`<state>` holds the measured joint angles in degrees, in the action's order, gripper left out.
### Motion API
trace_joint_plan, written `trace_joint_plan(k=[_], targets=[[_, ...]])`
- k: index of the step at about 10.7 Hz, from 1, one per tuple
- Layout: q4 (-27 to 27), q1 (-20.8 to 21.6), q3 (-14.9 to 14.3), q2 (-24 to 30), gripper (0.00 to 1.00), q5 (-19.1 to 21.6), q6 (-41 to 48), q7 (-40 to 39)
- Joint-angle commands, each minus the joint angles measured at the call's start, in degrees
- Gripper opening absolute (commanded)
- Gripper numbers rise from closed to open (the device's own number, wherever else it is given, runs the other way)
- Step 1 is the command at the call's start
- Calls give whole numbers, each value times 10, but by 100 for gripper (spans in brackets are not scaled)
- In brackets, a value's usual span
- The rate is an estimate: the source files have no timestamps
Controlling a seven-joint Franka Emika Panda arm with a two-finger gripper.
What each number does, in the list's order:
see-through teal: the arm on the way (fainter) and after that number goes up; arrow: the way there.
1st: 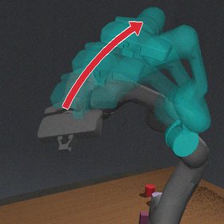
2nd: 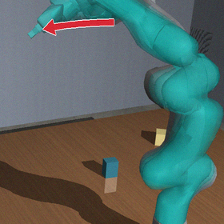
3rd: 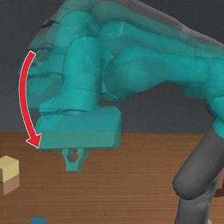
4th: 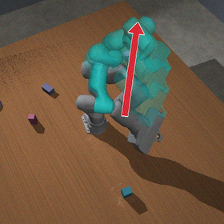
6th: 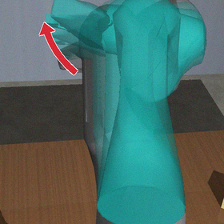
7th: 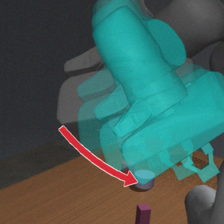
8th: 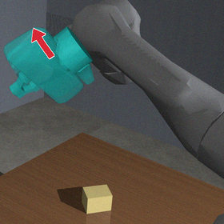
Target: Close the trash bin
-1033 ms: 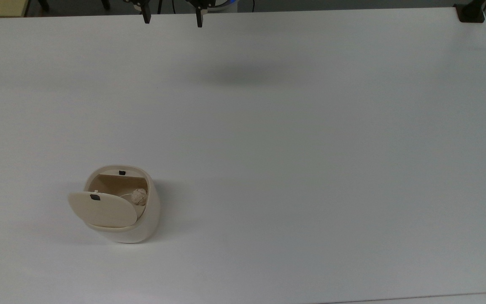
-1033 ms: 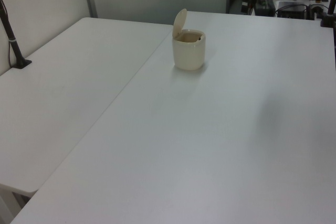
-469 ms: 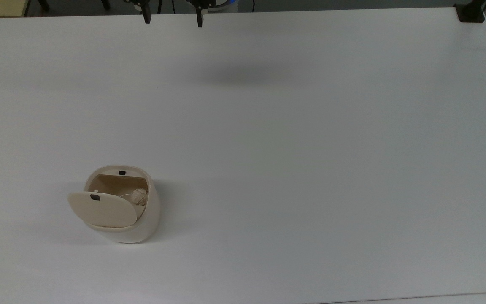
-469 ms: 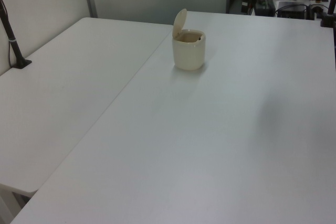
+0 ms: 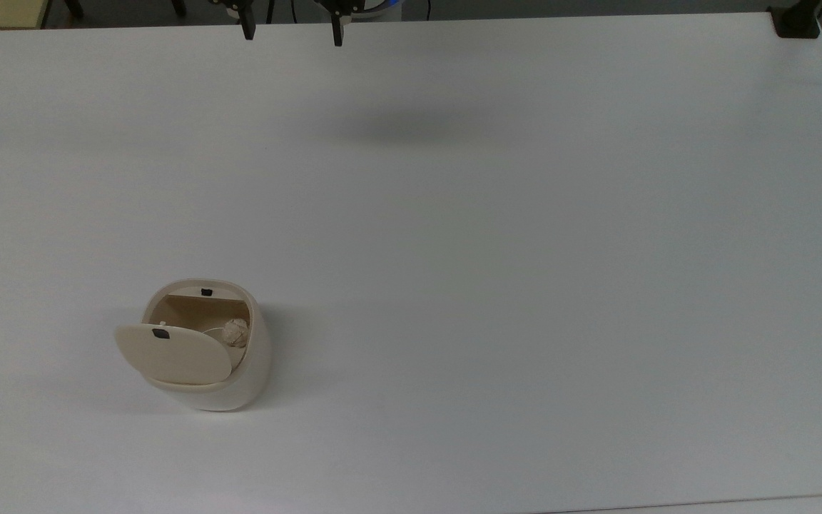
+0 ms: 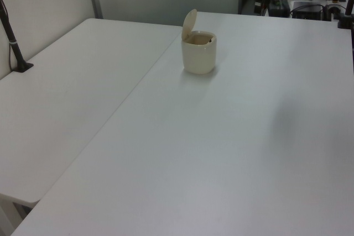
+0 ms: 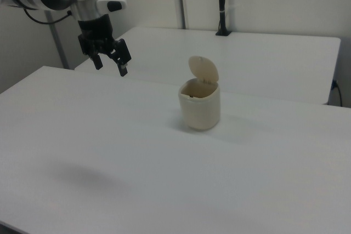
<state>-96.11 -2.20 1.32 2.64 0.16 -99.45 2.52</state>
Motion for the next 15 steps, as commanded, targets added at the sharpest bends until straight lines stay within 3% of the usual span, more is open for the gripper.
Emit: trace_joint_plan(k=[1, 4, 8, 10, 12, 14, 15], targets=[[-6, 0, -6, 12, 100, -1, 13, -13], [8, -4, -6, 2, 100, -5, 0, -21], [29, -11, -17, -52, 100, -30, -190, -14], [57, -11, -41, -83, 100, -20, -294, 8], [58, -9, -66, -113, 100, -29, -416, 118], [60, 5, -101, -138, 100, -30, -478, 162], [71, 15, -115, -157, 95, -30, -498, 170]])
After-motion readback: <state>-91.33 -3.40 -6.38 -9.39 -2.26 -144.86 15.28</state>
